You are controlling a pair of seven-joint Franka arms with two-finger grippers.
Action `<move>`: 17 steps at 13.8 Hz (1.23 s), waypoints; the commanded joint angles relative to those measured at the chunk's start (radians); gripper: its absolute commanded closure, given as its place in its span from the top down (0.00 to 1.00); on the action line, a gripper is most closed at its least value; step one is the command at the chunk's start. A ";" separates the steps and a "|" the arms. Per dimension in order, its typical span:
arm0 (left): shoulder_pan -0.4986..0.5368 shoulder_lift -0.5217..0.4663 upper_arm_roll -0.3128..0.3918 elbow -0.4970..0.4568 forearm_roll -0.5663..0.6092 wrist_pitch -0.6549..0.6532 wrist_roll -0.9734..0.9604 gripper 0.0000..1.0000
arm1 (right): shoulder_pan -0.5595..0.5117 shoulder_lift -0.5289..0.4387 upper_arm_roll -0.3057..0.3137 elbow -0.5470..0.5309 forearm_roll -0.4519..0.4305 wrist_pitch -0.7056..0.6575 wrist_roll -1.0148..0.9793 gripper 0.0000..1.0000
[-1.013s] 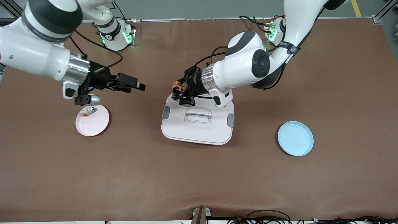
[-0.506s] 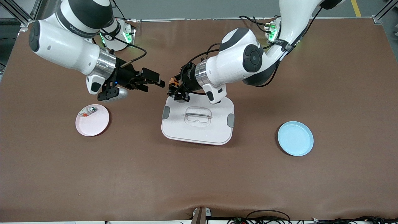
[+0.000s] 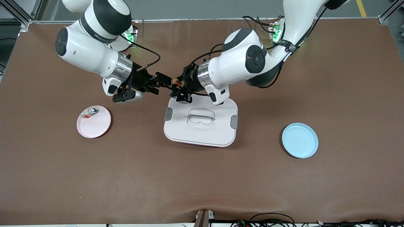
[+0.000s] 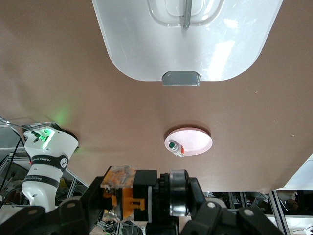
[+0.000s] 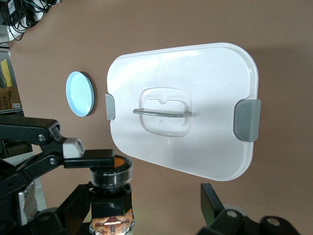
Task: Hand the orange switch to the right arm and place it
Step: 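Grasp the switch with the right gripper beside the left gripper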
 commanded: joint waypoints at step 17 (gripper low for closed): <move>-0.021 0.003 0.008 0.022 0.012 0.002 -0.010 0.04 | 0.060 -0.028 -0.007 -0.026 0.036 0.013 0.003 1.00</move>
